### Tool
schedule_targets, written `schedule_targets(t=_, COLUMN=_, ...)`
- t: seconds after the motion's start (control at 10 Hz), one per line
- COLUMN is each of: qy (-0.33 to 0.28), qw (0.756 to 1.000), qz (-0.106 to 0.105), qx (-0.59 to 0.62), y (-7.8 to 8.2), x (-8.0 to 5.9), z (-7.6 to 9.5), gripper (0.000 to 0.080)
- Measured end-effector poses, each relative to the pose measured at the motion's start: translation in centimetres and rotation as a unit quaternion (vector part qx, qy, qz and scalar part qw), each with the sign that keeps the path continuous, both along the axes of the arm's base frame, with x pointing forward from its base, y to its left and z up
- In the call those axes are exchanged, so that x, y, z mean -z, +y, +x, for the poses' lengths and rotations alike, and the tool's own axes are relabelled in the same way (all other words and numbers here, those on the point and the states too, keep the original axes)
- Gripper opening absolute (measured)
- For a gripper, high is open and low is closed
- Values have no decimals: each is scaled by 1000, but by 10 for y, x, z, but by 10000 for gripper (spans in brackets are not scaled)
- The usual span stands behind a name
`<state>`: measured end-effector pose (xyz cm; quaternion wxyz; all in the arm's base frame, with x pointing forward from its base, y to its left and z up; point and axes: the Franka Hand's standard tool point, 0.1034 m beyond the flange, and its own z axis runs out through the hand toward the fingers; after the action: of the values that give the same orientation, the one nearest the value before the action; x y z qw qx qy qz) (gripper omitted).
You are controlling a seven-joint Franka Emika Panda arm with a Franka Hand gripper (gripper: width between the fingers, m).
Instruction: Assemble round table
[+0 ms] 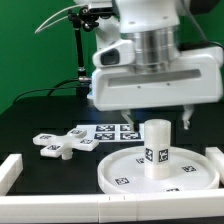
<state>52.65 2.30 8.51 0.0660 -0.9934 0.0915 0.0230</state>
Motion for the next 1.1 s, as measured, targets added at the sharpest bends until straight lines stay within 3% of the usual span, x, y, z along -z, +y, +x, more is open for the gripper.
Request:
schedule_targets(t=0.2, qy=0, qw=1000, qz=4, qx=-26, y=-34, x=-8, z=-16, gripper=649)
schedule_targets(t=0.3, qy=0, qw=1000, qz=6, qx=-23, y=-46, x=-15, z=-15, gripper=649)
schedule_targets(t=0.7, qy=-3, qw=999, qz=0, qx=-44, y=-45, x=-11, z=-15, gripper=649)
schedule_targets(t=0.9, qy=-11, qw=990, qz=-37, qx=-133, y=-61, x=-13, z=-12, gripper=649)
schedule_targets(t=1.1, qy=-36, qw=987, qz=-50, qx=-149, y=-77, x=-10, z=-19, gripper=649)
